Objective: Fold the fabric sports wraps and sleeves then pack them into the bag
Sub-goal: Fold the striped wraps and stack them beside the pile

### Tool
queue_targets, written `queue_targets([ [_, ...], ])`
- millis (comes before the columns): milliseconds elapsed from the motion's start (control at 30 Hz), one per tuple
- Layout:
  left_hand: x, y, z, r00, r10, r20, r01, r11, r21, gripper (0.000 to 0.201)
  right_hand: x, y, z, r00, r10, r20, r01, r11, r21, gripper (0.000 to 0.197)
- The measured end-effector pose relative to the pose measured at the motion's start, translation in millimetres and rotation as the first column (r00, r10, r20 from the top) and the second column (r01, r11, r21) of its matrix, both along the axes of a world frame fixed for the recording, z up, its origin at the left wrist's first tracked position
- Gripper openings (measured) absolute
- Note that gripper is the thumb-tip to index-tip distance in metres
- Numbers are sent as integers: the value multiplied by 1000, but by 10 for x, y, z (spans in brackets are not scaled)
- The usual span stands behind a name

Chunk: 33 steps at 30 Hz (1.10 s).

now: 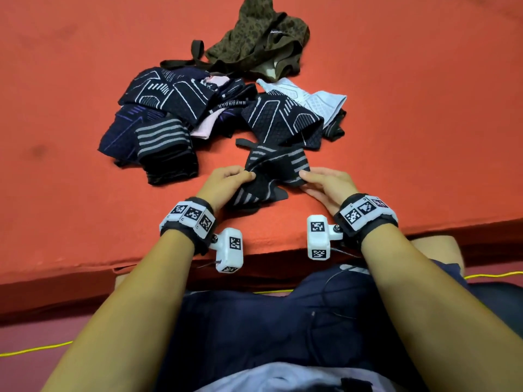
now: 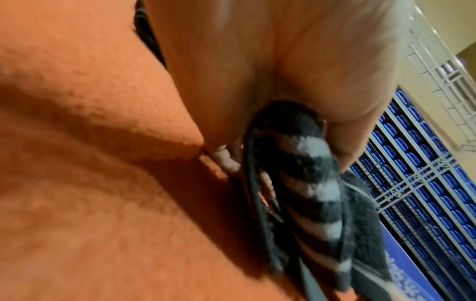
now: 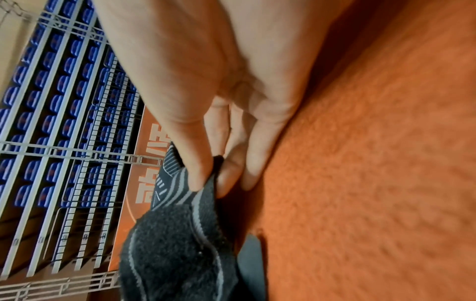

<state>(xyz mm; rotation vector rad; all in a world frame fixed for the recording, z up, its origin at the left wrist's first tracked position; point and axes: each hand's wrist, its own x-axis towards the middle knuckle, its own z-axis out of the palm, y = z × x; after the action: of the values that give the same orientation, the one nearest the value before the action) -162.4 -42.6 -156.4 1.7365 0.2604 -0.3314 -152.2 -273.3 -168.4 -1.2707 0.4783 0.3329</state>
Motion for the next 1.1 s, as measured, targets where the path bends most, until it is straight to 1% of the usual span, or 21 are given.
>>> queue_targets([
  [67,-55,-3,4,999,-42,7,43,997,-72,14,-13,-23,8,1000,14,-5,-13,1000,20,14],
  [100,-94,6,11,999,-51,10,52,994,-91,15,-15,-36,18,1000,14,-11,-14,999,51,16],
  [167,-162,62,-8,999,-38,20,41,992,-119,27,-16,-60,37,1000,-2,-26,5,993,118,23],
  [233,-231,144,-46,998,-44,36,49,988,-144,44,-33,-71,49,999,-26,-41,31,989,142,26],
  [300,-289,205,-54,992,-120,33,124,982,-145,61,-47,-54,54,998,-34,-45,39,992,117,26],
  [333,-308,209,-46,983,-184,25,185,977,-110,69,-54,-32,64,998,-38,-48,42,995,90,26],
  [400,-268,191,-57,956,-292,24,289,953,87,77,-47,18,67,997,-54,-58,56,998,30,24],
  [467,-208,152,-55,947,-320,40,296,911,285,75,-36,57,61,995,-72,-65,71,997,-15,23],
  [500,-177,146,-65,945,-323,51,288,897,336,71,-35,68,64,995,-74,-62,72,997,-26,24],
  [533,-149,133,-53,945,-322,55,284,895,344,65,-37,74,66,996,-71,-57,69,997,-30,24],
  [567,-124,128,-46,948,-313,59,279,906,317,55,-38,76,64,997,-63,-49,61,998,-29,23],
  [633,-104,103,-11,961,-269,63,250,944,215,36,-54,73,65,999,-39,-33,38,999,-29,17],
  [667,-93,93,-6,971,-227,80,207,957,202,32,-61,70,65,999,-35,-31,35,999,-28,13],
  [733,-89,82,-16,987,-115,109,93,979,183,30,-69,67,63,998,-47,-31,47,999,-18,12],
  [800,-130,65,-22,997,-1,81,-3,999,51,25,-73,64,53,998,-65,-22,65,998,-9,12],
  [867,-182,60,-30,997,68,35,-63,992,-107,27,-82,65,52,997,-76,-18,75,997,-14,13],
  [933,-205,54,9,997,77,21,-71,976,-204,35,-83,73,48,998,-66,-25,65,997,-41,16],
  [1033,-161,36,104,998,41,40,-27,955,-294,41,-64,96,30,999,-21,-26,17,991,-135,22],
  [1067,-147,25,138,999,22,45,-8,955,-297,42,-60,101,29,1000,1,-27,-5,987,-158,23],
  [1100,-142,1,163,999,6,43,7,957,-290,44,-56,102,22,1000,10,-27,-14,989,-148,23],
])
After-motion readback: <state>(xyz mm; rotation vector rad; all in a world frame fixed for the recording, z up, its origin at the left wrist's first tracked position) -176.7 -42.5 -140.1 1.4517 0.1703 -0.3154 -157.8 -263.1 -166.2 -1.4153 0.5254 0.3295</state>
